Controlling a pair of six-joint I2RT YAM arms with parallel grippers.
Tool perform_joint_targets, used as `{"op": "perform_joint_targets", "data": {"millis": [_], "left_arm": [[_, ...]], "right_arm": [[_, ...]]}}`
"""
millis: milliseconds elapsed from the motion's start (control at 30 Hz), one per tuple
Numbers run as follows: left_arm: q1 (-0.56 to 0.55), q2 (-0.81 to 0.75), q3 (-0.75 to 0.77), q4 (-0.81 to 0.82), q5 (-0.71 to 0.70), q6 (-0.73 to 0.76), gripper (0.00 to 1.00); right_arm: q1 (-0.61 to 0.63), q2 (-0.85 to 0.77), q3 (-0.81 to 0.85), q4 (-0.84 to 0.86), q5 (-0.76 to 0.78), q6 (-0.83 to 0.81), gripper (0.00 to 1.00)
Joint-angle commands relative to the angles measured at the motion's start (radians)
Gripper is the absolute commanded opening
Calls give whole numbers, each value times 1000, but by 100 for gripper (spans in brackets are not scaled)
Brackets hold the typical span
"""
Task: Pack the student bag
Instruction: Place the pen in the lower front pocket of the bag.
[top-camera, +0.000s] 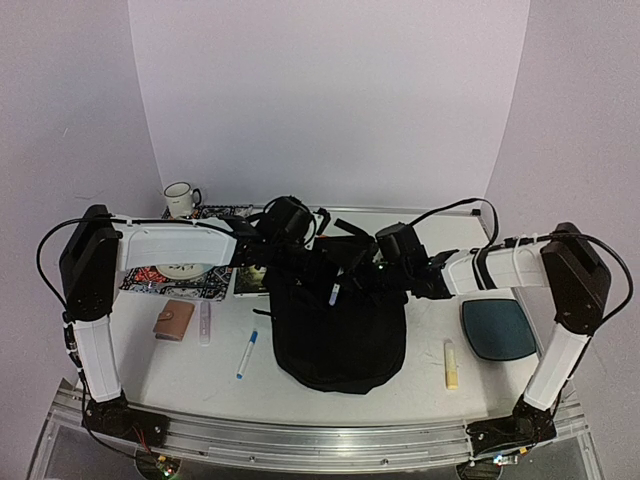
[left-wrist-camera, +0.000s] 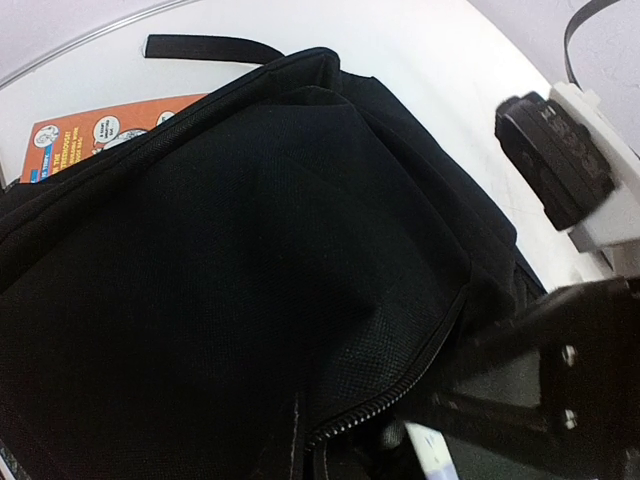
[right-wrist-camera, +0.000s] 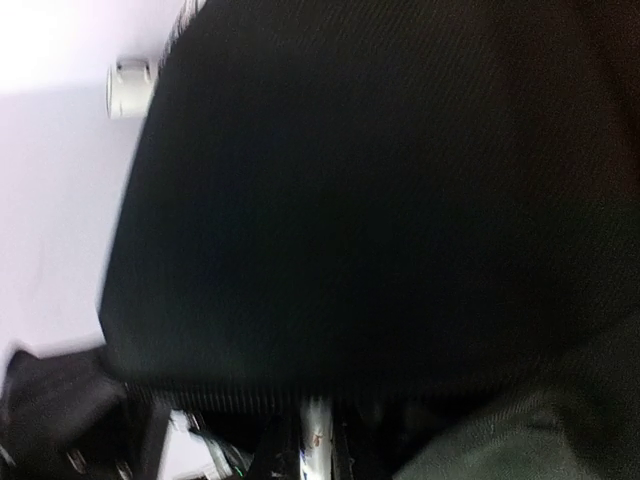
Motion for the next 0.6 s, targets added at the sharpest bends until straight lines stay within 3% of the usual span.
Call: {"op": "perform_joint_targets", "data": {"millis": [0,367,467,567], "left_arm": [[2,-12,7,38,44,-32,0],[11,-37,1,39,36,-56,0],[15,-42,4,37,80,-53,0],[18,-38,2,38,119,-72,0]], "right_arm": [[0,39,38,99,155,144,0],[0,141,83,226,286,263,0],[-1,163,89,295,281,241,11],[-5,184,105,334,233,189,34]]}}
